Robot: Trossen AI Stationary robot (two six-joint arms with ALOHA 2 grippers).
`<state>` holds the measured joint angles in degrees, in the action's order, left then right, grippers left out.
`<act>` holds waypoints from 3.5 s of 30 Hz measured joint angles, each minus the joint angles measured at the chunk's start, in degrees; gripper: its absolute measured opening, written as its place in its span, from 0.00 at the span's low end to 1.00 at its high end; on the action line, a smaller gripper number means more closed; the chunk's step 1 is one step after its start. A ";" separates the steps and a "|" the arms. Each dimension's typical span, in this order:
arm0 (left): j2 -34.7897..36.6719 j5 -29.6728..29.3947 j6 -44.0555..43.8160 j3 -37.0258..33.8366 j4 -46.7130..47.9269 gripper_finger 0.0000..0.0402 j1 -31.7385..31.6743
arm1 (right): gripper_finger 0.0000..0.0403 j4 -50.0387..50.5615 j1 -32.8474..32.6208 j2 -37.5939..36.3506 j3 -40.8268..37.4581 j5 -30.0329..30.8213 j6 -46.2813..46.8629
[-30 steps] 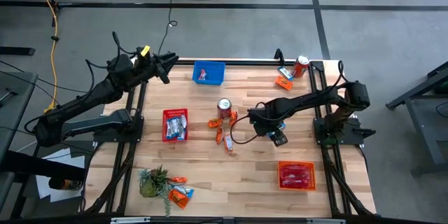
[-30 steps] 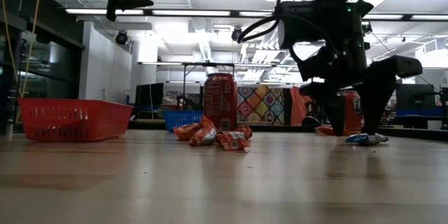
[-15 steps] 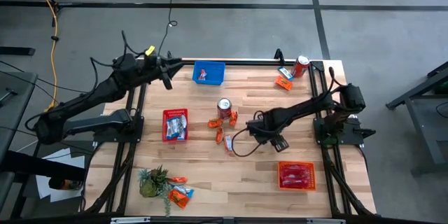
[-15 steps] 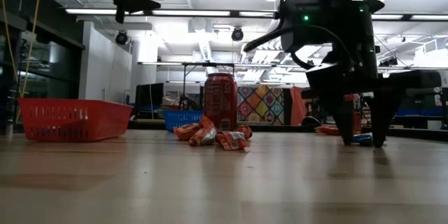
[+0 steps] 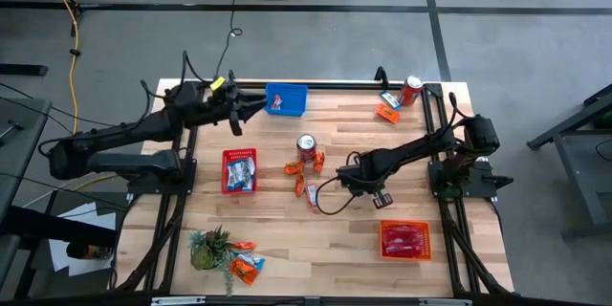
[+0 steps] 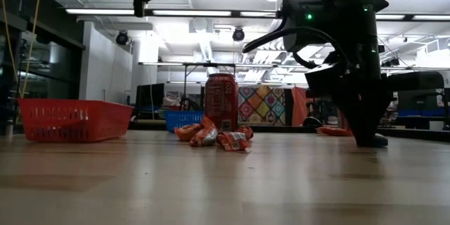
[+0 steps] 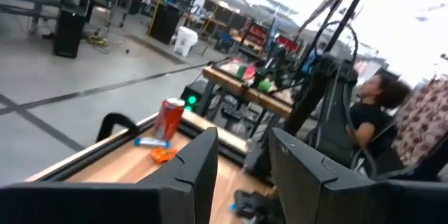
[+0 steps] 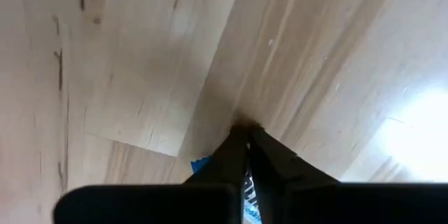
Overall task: Sort candy
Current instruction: Put the white chocolate into the red bin
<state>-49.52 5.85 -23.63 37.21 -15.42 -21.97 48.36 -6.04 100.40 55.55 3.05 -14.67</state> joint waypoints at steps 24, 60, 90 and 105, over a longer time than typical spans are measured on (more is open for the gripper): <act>-12.92 -24.67 -5.84 0.00 -17.15 0.29 30.76 | 0.00 -24.49 -1.30 -25.13 -0.22 5.92 16.00; -15.31 -19.47 25.63 5.42 -2.28 0.57 30.24 | 0.00 -73.26 1.18 -16.68 4.97 2.61 23.96; -18.98 -16.78 21.99 5.49 -5.28 0.05 30.68 | 0.00 -67.37 1.18 -12.85 11.15 1.05 23.69; 0.85 -32.38 10.85 5.40 45.13 0.01 26.99 | 0.47 -36.36 1.73 -22.79 11.23 25.94 33.00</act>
<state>-48.67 -26.53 -12.78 42.61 29.70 5.02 12.00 -4.31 77.61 66.78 28.99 18.33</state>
